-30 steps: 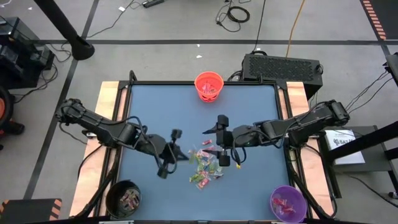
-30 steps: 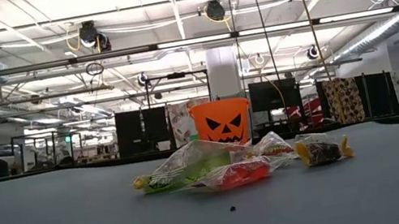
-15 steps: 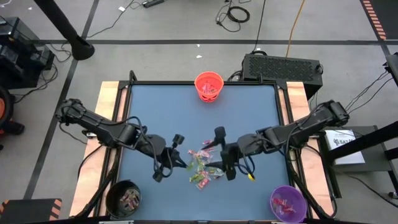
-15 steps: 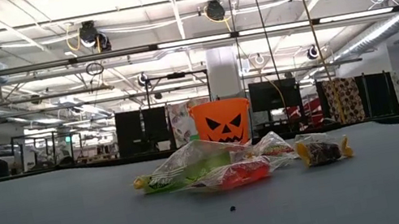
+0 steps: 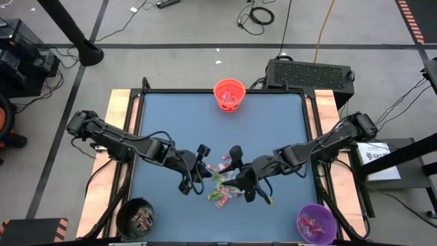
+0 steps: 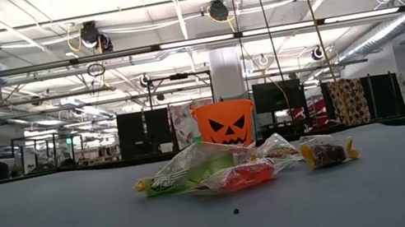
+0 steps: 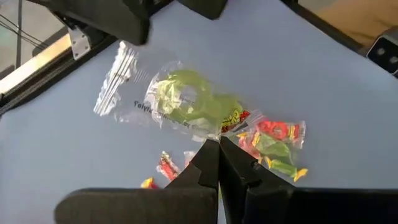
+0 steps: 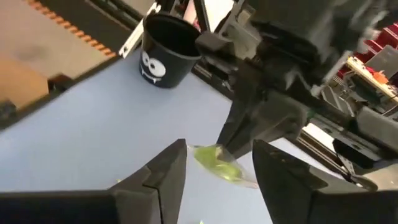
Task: Sort candy by brand, put in halloween buckets
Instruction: Put the small green gummy into the purple bucket
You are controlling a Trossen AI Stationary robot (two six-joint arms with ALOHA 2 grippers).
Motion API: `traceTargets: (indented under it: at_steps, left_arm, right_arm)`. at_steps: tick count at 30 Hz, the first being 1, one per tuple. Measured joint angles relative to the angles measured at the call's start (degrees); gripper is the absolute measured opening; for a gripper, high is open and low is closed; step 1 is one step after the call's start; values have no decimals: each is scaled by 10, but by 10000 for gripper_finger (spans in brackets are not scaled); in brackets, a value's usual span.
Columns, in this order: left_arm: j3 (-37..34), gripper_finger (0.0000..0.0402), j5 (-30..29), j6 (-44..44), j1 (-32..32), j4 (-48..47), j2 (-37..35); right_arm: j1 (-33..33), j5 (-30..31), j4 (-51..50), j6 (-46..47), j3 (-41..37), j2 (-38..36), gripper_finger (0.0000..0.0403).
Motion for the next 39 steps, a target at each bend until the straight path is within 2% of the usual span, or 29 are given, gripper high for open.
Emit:
traceTargets:
  at_steps: [9, 24, 32, 36, 39]
  left_arm:
    - [0, 2, 49, -1, 1, 2, 0]
    - [0, 2, 51, -16, 7, 1, 0]
    - [0, 2, 49, -18, 7, -2, 0]
    - [1, 9, 42, -57, 7, -4, 0]
    - [1, 37, 35, -104, 7, -17, -1]
  right_arm:
    - [0, 29, -17, -36, 0, 6, 146]
    - [-5, 28, 8, -71, 0, 34, 87]
    - [-5, 29, 6, -69, 0, 30, 12]
    - [-5, 29, 3, -67, 0, 30, 5]
    - [-5, 30, -3, -57, 0, 26, 2]
